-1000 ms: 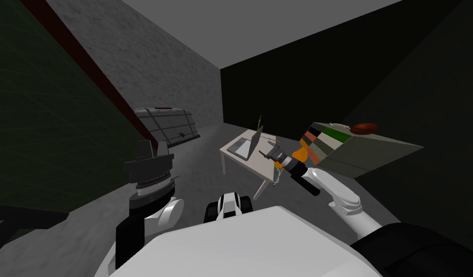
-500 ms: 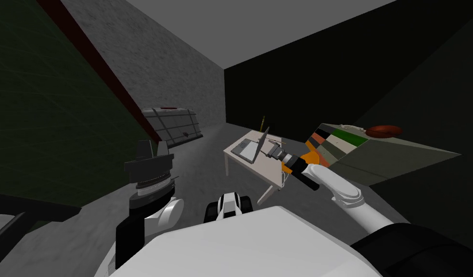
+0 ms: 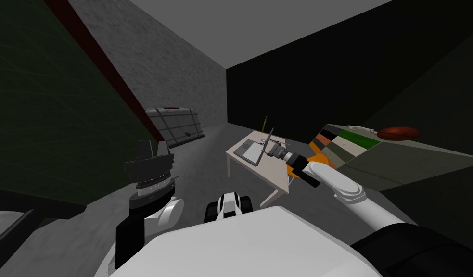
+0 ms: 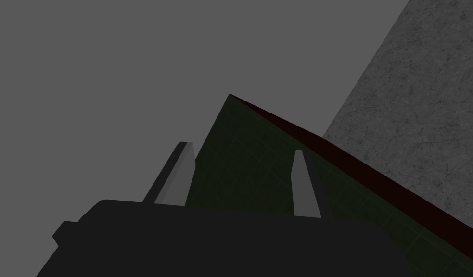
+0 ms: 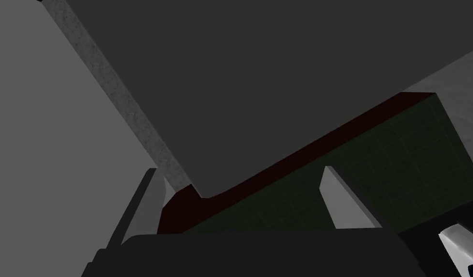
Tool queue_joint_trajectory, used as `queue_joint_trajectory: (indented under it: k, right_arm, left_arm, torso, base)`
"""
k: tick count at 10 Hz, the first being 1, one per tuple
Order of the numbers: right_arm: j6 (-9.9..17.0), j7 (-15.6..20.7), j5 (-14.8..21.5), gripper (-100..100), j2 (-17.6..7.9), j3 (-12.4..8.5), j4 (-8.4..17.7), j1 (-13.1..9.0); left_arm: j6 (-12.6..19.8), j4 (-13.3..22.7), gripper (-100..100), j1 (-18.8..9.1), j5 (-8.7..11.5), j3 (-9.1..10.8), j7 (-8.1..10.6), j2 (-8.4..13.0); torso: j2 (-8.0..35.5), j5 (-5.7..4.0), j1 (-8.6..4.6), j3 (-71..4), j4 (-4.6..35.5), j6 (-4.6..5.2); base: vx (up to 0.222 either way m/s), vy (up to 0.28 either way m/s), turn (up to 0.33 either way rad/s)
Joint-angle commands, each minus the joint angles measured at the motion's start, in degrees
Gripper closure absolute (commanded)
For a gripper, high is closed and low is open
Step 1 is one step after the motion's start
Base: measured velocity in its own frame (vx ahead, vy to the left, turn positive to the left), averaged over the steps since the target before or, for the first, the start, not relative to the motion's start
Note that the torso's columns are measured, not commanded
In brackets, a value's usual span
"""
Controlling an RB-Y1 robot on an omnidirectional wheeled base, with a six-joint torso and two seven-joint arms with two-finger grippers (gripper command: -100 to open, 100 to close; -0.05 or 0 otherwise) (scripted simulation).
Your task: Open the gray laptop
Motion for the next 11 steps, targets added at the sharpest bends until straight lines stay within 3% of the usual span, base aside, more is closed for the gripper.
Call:
queue_joint_trajectory:
  k: [1, 2, 5, 7, 11]
  right_arm:
    - [-0.01, -0.29, -0.15, -100, -0.44, -0.36, -0.01, 0.10]
    - [0.01, -0.38, -0.17, 100, -0.49, -0.44, -0.03, 0.09]
    - [-2.23, -3.48, 0.10, 100, -6.57, -3.75, 0.24, 3.15]
    - [-3.05, -4.52, 0.20, 100, -9.74, -4.75, 0.34, 4.24]
    - [-5.51, -7.65, 0.48, 100, -16.11, -7.76, 0.61, 7.49]
  left_arm:
    - [0.00, 0.00, 0, 0.01, 0.00, 0.00, 0.00, 0.00]
    - [0.00, 0.00, 0, 0.00, 0.00, 0.00, 0.00, 0.00]
    - [0.00, 0.00, 0, 0.01, 0.00, 0.00, 0.00, -0.01]
    - [0.00, 0.00, 0, 0.01, 0.00, -0.01, 0.00, -0.01]
    - [0.00, 0.00, 0, 0.01, 0.00, -0.01, 0.00, -0.01]
  torso:
    - [-0.24, 0.03, 0.12, -0.13, -0.05, -0.05]
    - [-0.18, 0.02, 0.08, -0.13, -0.08, -0.07]
    - [-0.51, -0.10, 0.09, -0.26, -0.32, 0.01]
    - [-0.73, -0.13, 0.16, -0.41, -0.48, -0.35]
    - [-0.36, -0.22, -0.02, -0.14, -0.35, 0.00]
  base:
    - [0.064, 0.028, -0.008]
    - [0.012, -0.003, -0.015]
    - [0.110, 0.098, -0.133]
    - [0.091, 0.110, -0.080]
    - [0.099, 0.120, -0.090]
